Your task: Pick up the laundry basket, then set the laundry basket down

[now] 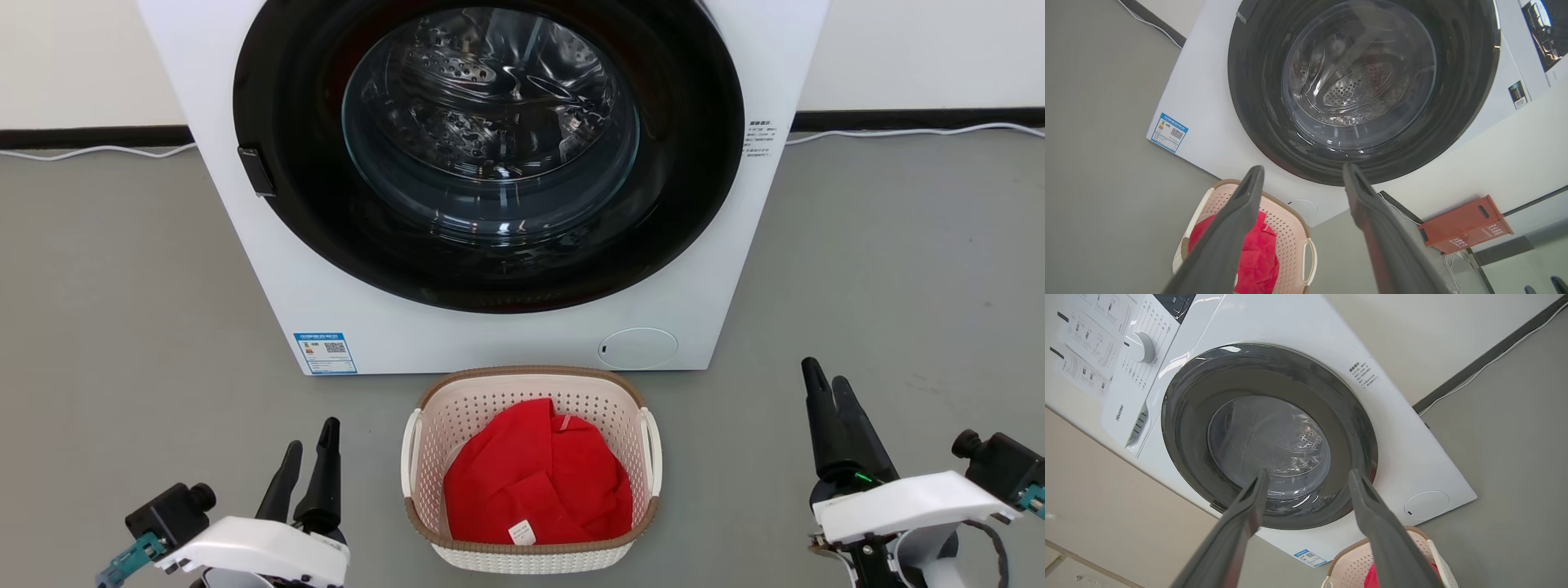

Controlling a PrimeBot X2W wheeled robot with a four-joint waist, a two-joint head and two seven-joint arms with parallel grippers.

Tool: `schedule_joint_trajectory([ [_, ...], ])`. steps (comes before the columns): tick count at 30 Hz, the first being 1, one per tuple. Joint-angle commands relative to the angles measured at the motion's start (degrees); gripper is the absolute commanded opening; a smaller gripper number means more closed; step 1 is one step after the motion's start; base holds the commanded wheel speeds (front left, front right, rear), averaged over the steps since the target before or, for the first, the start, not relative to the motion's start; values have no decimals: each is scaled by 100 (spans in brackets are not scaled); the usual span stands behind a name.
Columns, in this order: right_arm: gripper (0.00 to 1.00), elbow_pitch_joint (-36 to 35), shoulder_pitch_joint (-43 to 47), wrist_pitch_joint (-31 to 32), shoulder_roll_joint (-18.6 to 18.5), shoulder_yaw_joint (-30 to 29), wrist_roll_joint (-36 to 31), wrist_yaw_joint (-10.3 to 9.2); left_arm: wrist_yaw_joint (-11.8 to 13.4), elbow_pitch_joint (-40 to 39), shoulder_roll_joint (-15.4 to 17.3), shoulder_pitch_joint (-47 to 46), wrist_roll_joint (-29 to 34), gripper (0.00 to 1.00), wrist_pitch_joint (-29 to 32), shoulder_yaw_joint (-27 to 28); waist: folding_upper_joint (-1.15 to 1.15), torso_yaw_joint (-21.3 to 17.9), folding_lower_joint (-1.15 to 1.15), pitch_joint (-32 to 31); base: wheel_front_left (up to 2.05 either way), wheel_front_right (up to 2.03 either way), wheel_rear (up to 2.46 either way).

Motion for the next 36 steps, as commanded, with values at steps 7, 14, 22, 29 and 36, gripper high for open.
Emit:
schedule_joint_trajectory([
  [7, 100, -170, -259, -202, -42, 124, -626, 27, 48, -42, 34, -393, 578, 100, -177, 65, 0, -11, 0, -5, 0, 0, 0],
  [14, 100, -140, -277, -320, -39, 147, -1120, 30, 54, -13, 29, -441, 1042, 100, -294, 58, 0, -17, 0, -7, 0, 0, 0],
  [22, 100, -139, -308, -454, 0, 106, -1747, 33, 50, 2, 28, -473, 1569, 100, -429, 34, 0, -42, 0, -8, 0, 0, 0],
  [29, 100, -129, -321, -571, 21, 115, -2224, 35, 51, 40, 31, -503, 2027, 100, -546, 11, 0, -63, 0, -19, 0, 0, 0],
  [36, 100, -125, -350, -706, 16, 157, -2746, 38, 71, 74, 36, -538, 2541, 100, -681, -14, 0, -76, 0, -17, 0, 0, 0],
])
